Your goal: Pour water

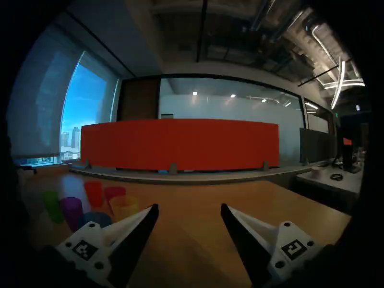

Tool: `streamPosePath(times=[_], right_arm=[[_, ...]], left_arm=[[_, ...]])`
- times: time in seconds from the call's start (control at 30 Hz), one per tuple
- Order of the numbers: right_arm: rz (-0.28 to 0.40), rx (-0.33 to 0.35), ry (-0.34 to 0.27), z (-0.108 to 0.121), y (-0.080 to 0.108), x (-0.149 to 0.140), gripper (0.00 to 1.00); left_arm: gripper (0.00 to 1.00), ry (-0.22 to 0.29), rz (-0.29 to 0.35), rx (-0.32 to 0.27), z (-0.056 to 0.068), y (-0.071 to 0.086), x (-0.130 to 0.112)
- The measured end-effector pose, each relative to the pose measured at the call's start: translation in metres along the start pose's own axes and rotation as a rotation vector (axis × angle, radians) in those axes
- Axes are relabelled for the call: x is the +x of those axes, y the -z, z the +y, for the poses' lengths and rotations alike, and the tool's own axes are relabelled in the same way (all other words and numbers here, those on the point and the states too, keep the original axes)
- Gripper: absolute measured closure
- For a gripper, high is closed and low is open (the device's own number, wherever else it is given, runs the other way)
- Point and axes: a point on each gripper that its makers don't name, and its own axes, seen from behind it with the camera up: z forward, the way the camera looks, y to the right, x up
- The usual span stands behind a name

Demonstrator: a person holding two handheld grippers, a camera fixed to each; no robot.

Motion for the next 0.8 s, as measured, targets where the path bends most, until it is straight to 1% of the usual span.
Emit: streamPosePath(times=[0.8], right_arm=[[-0.002, -0.002, -0.003, 0.0011, 0.0014, -0.0011, 0.00]], left_arm=[[0.01, 0.000, 0.000, 0.000, -0.0005, -0.0004, -0.0002]])
